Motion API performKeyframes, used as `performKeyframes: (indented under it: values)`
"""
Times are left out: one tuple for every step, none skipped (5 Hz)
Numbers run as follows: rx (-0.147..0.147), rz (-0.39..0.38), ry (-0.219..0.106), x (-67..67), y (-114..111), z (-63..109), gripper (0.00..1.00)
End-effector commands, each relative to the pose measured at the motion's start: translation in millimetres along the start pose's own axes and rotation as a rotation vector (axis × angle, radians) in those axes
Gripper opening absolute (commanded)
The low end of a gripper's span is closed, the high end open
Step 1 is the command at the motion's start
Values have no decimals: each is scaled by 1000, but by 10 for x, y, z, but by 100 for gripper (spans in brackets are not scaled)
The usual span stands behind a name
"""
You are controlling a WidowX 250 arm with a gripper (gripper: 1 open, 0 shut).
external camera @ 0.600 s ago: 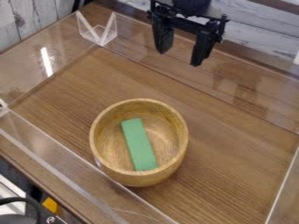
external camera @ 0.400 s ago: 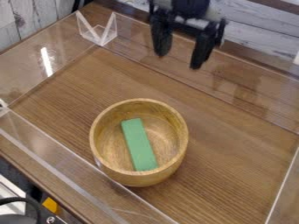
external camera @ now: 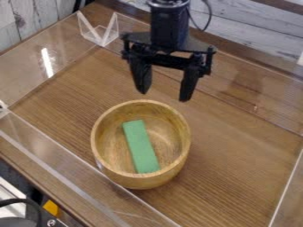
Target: Remove the green block from inside the brown bowl and put it on the table
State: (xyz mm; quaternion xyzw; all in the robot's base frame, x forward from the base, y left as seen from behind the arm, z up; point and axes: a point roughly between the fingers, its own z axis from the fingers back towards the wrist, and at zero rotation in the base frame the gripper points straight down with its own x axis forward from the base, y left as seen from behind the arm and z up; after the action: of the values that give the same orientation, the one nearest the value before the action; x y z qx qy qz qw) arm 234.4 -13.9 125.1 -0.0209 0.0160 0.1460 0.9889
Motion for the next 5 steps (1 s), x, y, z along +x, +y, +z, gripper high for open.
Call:
performKeyframes:
  values:
    - [-28, 127, -63, -113, -6, 38, 100]
    - [-25, 153, -58, -135, 134, 3, 100]
    - [-28, 202, -69, -151, 309, -51, 100]
    - [-55, 333, -108, -51, 479, -295, 100]
    - [-98, 482, -135, 28, 553, -554, 100]
